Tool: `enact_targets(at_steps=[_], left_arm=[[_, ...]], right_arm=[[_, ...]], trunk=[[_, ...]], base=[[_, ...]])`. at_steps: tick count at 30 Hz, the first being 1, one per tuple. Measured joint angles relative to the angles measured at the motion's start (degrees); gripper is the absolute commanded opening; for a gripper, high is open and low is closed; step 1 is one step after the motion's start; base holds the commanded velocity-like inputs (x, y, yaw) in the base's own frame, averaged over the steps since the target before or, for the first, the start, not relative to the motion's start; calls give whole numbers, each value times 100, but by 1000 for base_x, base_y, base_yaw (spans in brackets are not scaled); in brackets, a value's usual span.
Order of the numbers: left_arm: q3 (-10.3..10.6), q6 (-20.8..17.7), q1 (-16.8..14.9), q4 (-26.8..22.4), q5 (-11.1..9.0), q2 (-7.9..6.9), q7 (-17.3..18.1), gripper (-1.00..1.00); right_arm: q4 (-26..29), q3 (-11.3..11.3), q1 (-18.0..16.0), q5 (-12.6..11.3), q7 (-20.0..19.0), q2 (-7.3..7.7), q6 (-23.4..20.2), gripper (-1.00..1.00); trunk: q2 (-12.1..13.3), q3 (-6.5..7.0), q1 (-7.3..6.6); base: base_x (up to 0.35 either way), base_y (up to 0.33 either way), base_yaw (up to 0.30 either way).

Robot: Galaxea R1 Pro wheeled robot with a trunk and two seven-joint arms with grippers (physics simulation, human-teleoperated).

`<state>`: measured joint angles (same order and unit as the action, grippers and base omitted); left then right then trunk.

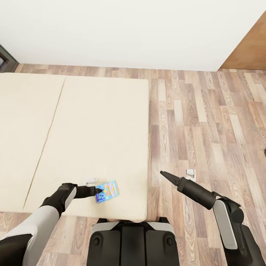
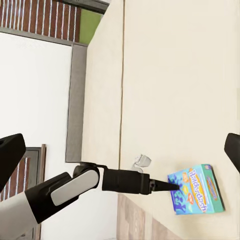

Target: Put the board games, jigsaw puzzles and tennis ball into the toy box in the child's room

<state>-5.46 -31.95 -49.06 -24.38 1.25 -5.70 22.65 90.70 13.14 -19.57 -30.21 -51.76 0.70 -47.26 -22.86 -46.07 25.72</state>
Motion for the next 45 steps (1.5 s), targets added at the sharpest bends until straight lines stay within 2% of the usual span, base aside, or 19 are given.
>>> enact_targets(at_steps=[9, 10, 11, 12, 15, 25, 27, 28, 29, 31, 33, 37, 45], left_arm=[[-13, 45, -2, -6, -42, -54, 14, 100], [-21, 20, -5, -37, 11, -16, -19, 100], [-13, 50, 0, -11, -4, 83, 4, 100], [-4, 35, -2, -13, 89, 145, -22, 100], [-11, 40, -2, -13, 58, 77, -11, 100], [-18, 53, -1, -11, 42, 13, -12, 100], [-27, 78, -2, -12, 53, 63, 0, 100], [-28, 55, 1, -9, 0, 147, 4, 100], [-25, 51, -2, -15, 89, 132, -15, 100], [-28, 56, 0, -16, 66, 92, -11, 100], [-31, 65, -1, -21, 65, 155, -10, 100], [-37, 50, 3, -35, -78, 162, 31, 100], [-31, 52, 3, -50, -78, 154, 30, 100]], right_arm=[[2, 1, 0, 0, 0, 0, -1, 100], [0, 0, 0, 3, 0, -1, 2, 100], [2, 1, 0, 0, 1, -1, -1, 100], [1, 0, 0, 0, 0, -1, -1, 100], [0, 0, 0, 0, 0, 0, 0, 100], [1, 0, 0, 0, 0, 0, 0, 100], [1, 1, 0, 2, 1, -1, 0, 100], [2, 0, 0, -1, 1, -1, -2, 100], [1, 0, 0, 1, 1, -1, 0, 100], [1, 0, 0, 0, 0, 0, 0, 100], [0, 0, 0, 0, 0, 0, 0, 100], [0, 0, 0, 0, 0, 0, 0, 100], [0, 0, 0, 0, 0, 0, 0, 100]], trunk=[[0, 0, 1], [1, 1, 3], [1, 0, 2], [-1, 1, 0], [0, 0, 0], [1, 0, 1], [1, 0, 3], [1, 0, 1], [0, 0, 1], [1, 0, 1], [1, 0, 1], [3, -1, 3], [3, -1, 3]], base=[[-15, -97, 0], [-26, -226, 0], [-13, -175, 0], [-11, -151, 0], [-5, -78, 0], [-1, -59, 0], [0, -223, 0], [0, -221, 0], [0, -166, 0], [0, -109, 0], [0, -49, 0], [0, -17, 0], [0, -2, 0]])
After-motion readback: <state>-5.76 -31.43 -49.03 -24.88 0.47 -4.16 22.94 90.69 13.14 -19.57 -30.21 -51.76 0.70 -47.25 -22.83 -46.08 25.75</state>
